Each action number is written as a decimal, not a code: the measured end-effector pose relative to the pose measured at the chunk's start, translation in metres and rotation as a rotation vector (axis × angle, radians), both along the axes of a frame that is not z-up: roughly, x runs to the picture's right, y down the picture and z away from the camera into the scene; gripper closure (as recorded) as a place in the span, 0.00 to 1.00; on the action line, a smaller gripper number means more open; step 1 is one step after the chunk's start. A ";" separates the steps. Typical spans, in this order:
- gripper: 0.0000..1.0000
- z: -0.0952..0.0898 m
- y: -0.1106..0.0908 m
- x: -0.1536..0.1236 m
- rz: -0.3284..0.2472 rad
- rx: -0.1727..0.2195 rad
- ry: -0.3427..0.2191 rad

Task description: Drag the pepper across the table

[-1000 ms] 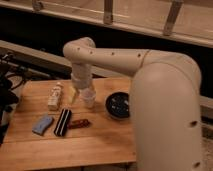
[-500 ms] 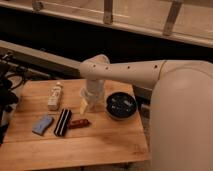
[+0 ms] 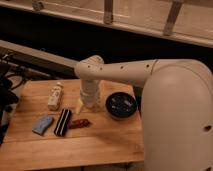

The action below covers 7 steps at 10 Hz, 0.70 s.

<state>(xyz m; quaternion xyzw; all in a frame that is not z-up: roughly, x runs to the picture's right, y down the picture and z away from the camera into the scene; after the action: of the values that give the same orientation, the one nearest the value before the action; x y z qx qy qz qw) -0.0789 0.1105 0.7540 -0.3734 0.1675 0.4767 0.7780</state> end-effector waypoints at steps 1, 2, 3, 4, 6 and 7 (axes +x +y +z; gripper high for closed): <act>0.20 -0.001 0.001 0.001 -0.004 0.008 -0.002; 0.20 -0.002 0.003 -0.005 -0.014 0.019 -0.017; 0.20 0.003 0.007 -0.017 -0.033 0.032 -0.036; 0.20 0.007 0.009 -0.032 -0.051 0.041 -0.060; 0.20 0.012 0.011 -0.064 -0.100 0.063 -0.132; 0.20 0.014 0.008 -0.068 -0.107 0.080 -0.144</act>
<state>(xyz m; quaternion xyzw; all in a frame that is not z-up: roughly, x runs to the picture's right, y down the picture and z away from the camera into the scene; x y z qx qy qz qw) -0.1467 0.1187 0.7682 -0.3660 0.1116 0.4124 0.8267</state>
